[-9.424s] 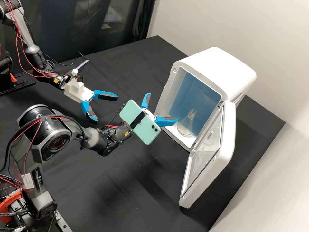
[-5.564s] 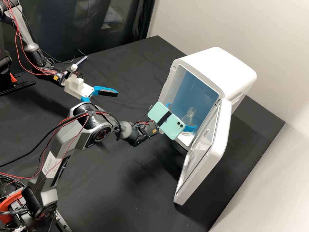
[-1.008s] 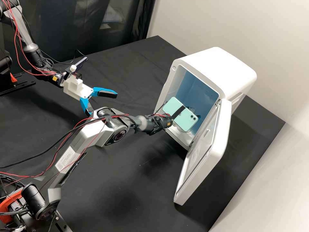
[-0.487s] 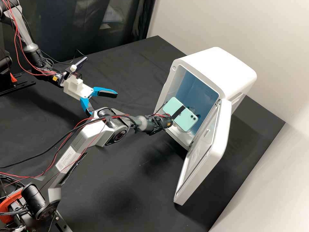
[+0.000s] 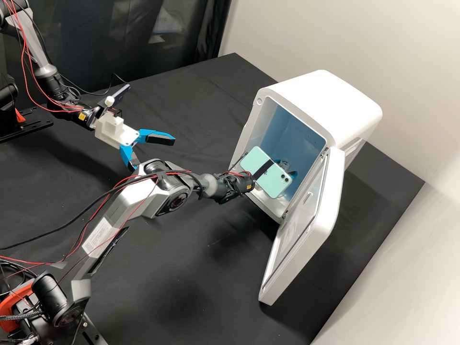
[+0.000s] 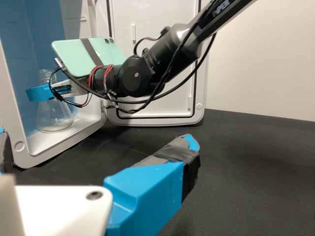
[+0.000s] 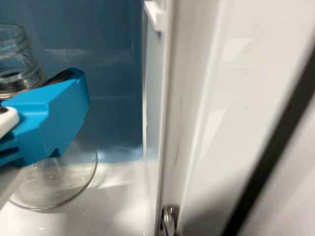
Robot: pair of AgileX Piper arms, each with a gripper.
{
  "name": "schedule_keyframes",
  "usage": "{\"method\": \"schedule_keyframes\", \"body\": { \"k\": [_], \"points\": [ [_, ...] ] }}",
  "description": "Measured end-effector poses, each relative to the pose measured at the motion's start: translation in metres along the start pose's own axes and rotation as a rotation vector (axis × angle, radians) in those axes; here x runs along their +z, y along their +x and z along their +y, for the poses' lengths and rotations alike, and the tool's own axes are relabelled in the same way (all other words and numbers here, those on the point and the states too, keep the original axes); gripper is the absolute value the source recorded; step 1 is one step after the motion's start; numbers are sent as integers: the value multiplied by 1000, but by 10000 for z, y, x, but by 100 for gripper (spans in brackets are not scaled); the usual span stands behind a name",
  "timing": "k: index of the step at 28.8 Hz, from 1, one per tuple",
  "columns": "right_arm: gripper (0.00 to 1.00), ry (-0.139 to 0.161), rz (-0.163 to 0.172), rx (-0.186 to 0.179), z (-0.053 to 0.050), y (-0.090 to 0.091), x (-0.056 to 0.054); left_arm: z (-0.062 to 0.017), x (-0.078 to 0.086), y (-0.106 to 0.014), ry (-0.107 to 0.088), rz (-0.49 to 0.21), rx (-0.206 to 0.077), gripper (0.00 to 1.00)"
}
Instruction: Take the flask out of the incubator
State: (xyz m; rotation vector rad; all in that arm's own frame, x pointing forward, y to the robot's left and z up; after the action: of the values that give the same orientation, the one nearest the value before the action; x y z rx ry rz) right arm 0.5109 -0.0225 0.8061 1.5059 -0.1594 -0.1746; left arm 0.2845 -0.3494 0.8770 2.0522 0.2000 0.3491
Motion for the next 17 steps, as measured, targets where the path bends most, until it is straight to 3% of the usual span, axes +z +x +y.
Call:
{"method": "schedule_keyframes", "body": {
  "k": [9,17],
  "points": [
    [0,34,25,-37,73,-266,-73,0,0,0,0,0,0,100],
    [0,25,76,2,164,-428,-119,0,0,0,0,0,0,100]
  ]
}}
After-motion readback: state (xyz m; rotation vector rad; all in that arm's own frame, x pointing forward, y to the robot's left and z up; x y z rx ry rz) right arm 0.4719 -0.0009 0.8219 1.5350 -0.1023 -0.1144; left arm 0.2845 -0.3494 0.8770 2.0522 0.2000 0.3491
